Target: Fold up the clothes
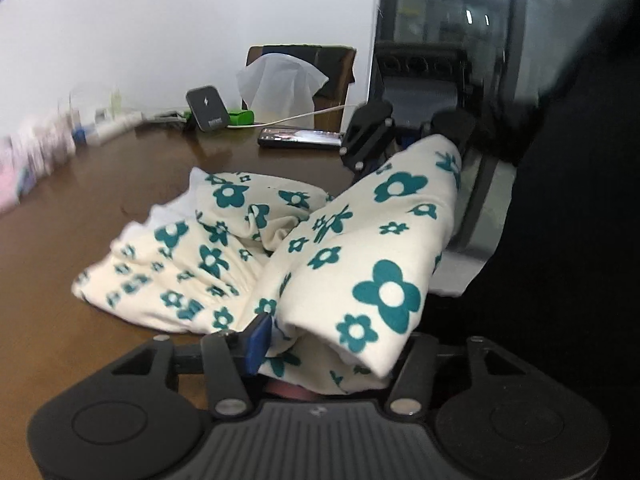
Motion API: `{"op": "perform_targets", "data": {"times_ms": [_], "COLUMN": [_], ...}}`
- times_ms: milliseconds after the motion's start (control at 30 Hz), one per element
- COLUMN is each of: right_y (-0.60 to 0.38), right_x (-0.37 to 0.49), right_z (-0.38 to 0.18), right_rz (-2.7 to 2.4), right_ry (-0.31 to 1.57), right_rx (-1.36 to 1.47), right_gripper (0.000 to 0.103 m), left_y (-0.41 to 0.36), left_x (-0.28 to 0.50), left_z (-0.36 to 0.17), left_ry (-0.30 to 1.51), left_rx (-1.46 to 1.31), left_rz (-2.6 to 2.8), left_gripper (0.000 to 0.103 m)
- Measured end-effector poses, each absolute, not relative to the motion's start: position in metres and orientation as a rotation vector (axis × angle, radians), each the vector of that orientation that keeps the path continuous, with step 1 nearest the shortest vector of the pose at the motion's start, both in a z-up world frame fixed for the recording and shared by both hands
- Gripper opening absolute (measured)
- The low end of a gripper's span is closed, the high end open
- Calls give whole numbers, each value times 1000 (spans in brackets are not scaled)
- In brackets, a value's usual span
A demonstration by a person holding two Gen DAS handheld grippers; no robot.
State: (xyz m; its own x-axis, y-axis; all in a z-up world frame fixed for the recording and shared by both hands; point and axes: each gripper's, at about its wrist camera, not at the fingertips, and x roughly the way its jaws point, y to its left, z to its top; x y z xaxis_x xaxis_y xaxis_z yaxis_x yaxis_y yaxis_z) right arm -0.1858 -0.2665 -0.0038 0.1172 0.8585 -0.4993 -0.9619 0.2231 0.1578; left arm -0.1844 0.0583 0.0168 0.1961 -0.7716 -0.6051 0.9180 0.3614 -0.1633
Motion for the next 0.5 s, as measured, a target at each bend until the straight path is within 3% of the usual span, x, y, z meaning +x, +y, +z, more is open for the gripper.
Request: {"op": "perform_targets", "data": {"times_ms": [100,300,367,433,500], "right_y": [-277,-299,-309,-314,-317], "right_x": [-178,-136,-115,-101,-97], "right_z": [-2,0,-9,-19,-23], "right_rz": [1375,1343,1227,1087,955], "right_ry": [573,585,588,616,612], "right_rx": [-148,172,331,429,467], "right_gripper": [19,19,33,61,71], "left_y": [74,86,86,86,88], "left_x": [-163,-106,-86,-70,-66], "left_z": [26,30,19,9,4], "left_ry": [713,779,844,888,895], "left_rx": [60,-255,-350,-405,-407], "left_rz": [-1229,-1061,-938,-816,-715], "left_gripper": [32,35,35,39,43]}}
